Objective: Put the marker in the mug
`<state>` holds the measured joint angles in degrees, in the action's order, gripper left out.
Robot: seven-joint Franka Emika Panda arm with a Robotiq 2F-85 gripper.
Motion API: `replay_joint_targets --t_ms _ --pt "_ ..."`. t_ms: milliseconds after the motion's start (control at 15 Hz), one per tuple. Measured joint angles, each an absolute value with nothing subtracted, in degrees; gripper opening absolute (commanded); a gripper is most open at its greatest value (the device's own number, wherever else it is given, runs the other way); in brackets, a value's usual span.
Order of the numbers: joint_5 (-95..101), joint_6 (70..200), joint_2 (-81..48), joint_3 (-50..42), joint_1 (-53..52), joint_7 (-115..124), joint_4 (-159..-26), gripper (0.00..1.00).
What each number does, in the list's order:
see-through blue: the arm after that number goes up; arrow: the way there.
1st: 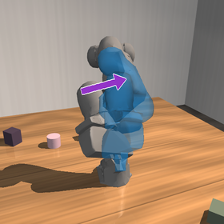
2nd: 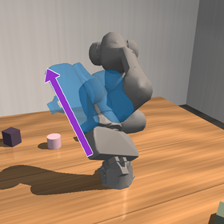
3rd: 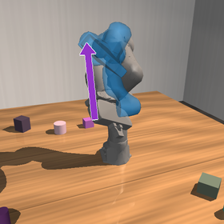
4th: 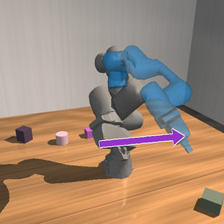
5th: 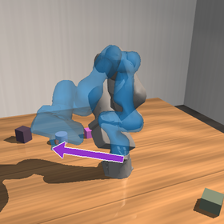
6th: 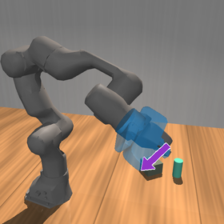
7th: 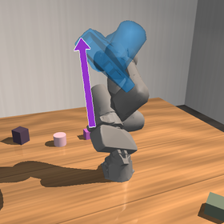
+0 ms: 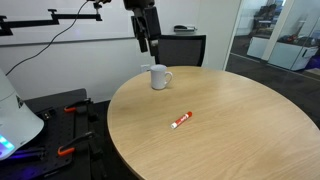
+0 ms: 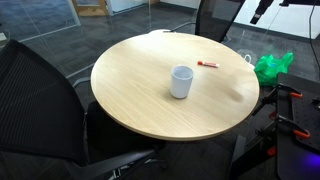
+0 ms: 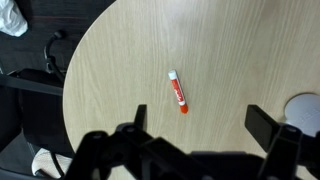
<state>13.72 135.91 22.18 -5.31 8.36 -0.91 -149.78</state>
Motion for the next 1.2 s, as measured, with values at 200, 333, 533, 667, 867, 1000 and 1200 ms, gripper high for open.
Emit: replay_joint_targets --t_ms 200,333,533,667,867,1000,1200 --pt "13.71 138.09 18.84 -8.64 8.84 -7.0 -148.34 1.0" --pt "13.71 138.22 16.31 -10.18 8.87 -11.42 -147.0 1.0" --pt "13.71 139.31 12.1 -11.14 8.87 -16.84 -145.32 1.0" --pt "13.68 142.16 9.11 -11.28 8.86 -19.12 -144.95 1.0" --pt "13.68 148.5 4.14 -11.28 8.89 -20.12 -144.99 1.0" --pt "13.51 152.97 0.74 -11.28 9.03 -19.95 -145.02 1.0" --pt "12.87 158.23 -4.23 -11.28 9.27 -19.91 -145.01 1.0"
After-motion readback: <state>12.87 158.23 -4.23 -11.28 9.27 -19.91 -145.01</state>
